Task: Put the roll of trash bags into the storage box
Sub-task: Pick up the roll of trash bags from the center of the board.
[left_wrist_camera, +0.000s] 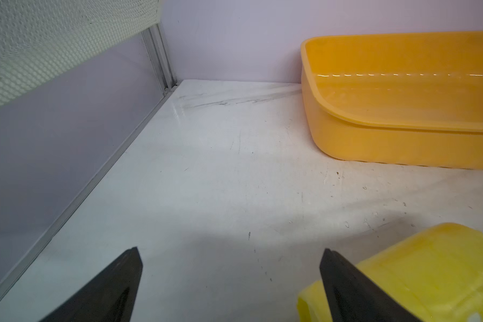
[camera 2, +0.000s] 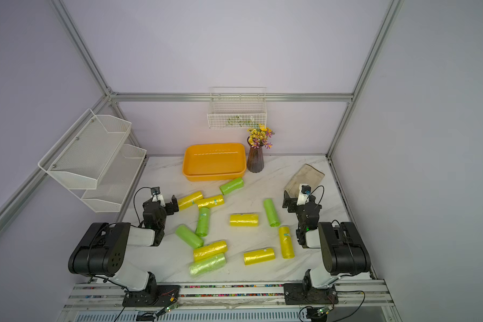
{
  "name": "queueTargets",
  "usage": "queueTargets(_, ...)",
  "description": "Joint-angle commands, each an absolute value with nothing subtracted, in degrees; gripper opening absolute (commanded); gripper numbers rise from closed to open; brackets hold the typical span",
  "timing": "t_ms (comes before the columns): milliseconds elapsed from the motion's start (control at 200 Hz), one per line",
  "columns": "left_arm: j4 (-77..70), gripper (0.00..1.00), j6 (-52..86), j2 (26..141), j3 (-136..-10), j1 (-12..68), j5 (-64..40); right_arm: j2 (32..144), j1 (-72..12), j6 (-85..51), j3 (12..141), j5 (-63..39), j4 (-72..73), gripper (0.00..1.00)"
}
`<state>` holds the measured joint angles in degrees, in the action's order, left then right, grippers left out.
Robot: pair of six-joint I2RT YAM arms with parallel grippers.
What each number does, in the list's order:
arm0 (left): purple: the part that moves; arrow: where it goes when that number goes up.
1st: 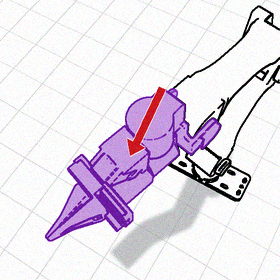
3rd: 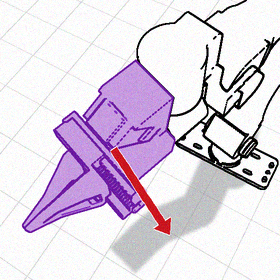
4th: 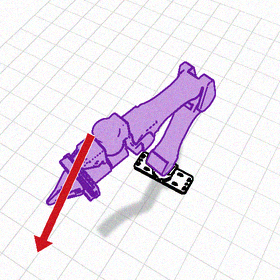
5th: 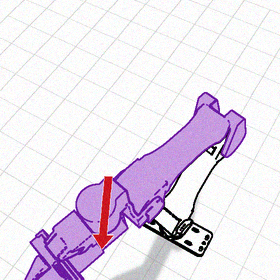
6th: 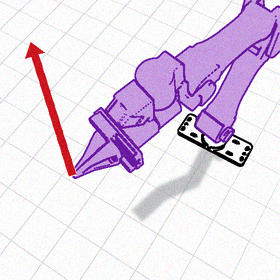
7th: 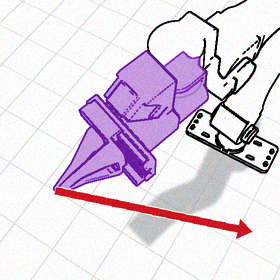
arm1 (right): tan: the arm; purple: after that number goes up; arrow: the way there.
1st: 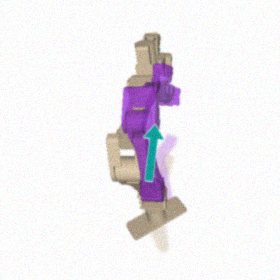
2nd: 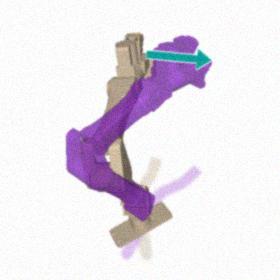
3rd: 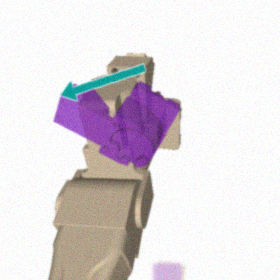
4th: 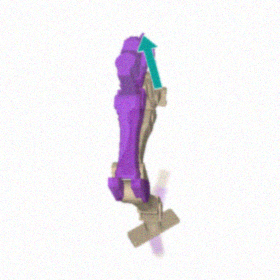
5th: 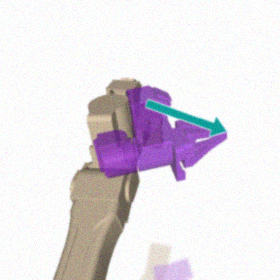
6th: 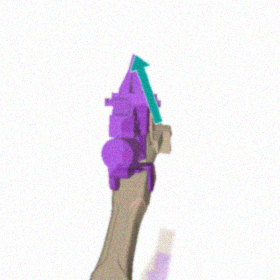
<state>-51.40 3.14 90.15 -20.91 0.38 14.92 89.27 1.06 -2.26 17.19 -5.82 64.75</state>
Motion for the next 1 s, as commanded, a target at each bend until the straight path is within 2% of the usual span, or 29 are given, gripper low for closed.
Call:
queueTargets(0,-52.88,1.00,1.71,89.61,-22.04,0.16,14.28,89.84,0.79,-1.75,16.79,-5.27,66.48,0.99)
queueTargets(995,-52.73,1.00,1.71,89.50,-22.05,0.17,14.32,89.88,0.84,-1.61,16.96,-5.07,66.25,0.99)
